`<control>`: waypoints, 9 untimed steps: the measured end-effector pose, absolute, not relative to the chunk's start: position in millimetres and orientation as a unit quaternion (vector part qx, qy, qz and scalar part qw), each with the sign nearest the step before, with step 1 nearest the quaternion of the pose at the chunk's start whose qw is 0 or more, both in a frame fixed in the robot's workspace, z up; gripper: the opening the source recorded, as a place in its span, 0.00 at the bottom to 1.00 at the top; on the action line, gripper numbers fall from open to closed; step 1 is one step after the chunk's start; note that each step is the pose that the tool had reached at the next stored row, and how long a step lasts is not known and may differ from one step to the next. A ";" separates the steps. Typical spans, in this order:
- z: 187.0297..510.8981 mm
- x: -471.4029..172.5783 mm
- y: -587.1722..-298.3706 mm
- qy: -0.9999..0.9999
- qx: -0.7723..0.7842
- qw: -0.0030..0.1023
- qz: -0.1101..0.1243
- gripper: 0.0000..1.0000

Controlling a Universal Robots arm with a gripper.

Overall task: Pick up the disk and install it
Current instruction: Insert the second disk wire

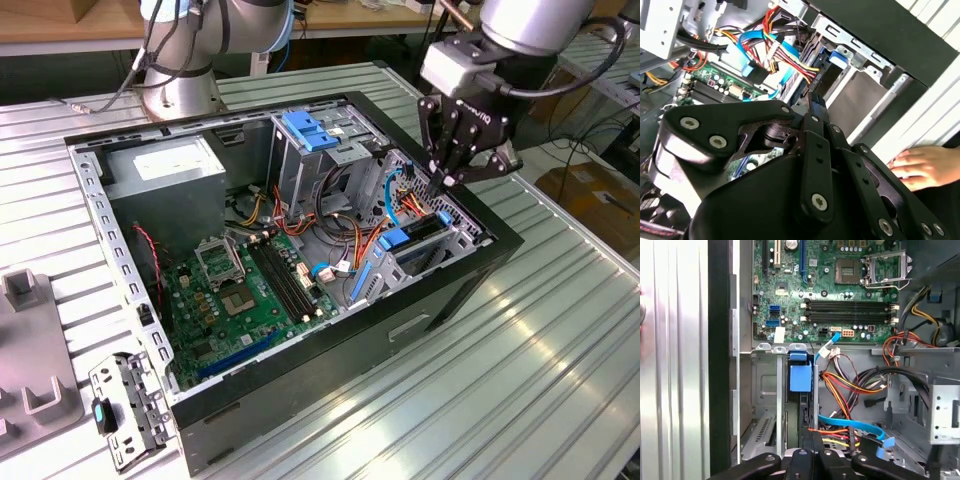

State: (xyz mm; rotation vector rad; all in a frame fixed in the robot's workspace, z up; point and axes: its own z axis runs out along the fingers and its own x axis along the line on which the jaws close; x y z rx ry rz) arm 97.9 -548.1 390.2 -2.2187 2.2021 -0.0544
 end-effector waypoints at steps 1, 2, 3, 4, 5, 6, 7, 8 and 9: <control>394.5 97.9 -547.2 0.704 -0.710 0.008 -0.017 0.11; 396.4 97.9 -546.7 0.704 -0.710 0.007 -0.017 0.11; 397.4 97.8 -545.8 0.704 -0.710 0.007 -0.017 0.11; 398.0 97.8 -544.6 0.704 -0.710 0.006 -0.016 0.11; 398.8 98.1 -541.7 0.704 -0.710 0.004 -0.015 0.11; 399.0 98.3 -538.4 0.704 -0.710 0.002 -0.015 0.11; 399.2 98.3 -534.4 0.704 -0.710 0.000 -0.013 0.11; 399.2 98.3 -532.1 0.704 -0.710 -0.001 -0.013 0.11; 399.2 98.5 -530.4 0.704 -0.710 -0.001 -0.012 0.11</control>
